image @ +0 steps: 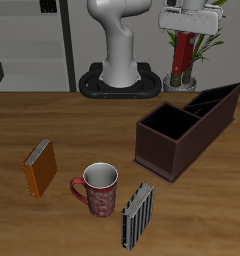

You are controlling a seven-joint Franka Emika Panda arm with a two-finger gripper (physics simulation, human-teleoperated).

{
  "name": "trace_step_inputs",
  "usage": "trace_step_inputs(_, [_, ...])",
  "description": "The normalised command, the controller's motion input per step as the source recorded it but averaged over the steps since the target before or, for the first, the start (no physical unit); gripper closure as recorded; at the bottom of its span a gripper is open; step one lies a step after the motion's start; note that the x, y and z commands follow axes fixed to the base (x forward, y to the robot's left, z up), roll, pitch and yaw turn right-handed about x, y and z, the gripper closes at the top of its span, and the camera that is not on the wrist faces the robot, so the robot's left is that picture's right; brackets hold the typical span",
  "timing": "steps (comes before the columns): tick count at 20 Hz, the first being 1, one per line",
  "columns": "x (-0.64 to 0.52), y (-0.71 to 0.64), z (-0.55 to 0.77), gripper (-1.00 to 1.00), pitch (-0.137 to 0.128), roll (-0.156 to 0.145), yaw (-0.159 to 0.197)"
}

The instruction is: Place the red book into the left desk caddy's left compartment

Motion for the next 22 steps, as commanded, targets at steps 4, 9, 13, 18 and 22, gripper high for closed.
trace_step_inputs(4, [0.15,0.27,0.03,1.0,0.029,0.026,-0.063])
trace_step_inputs(9, [0.26,0.32,0.11,1.0,-0.014,0.037,0.024])
trace_step_inputs(13, [0.2,0.11,0.05,1.0,0.009,0.016,-0.057])
trace_step_inputs(18, [0.15,0.14,0.0,1.0,0.007,0.03,-0.022])
trace_step_inputs(22, [0.08,0.26,-0.06,1.0,0.017,0.042,-0.048])
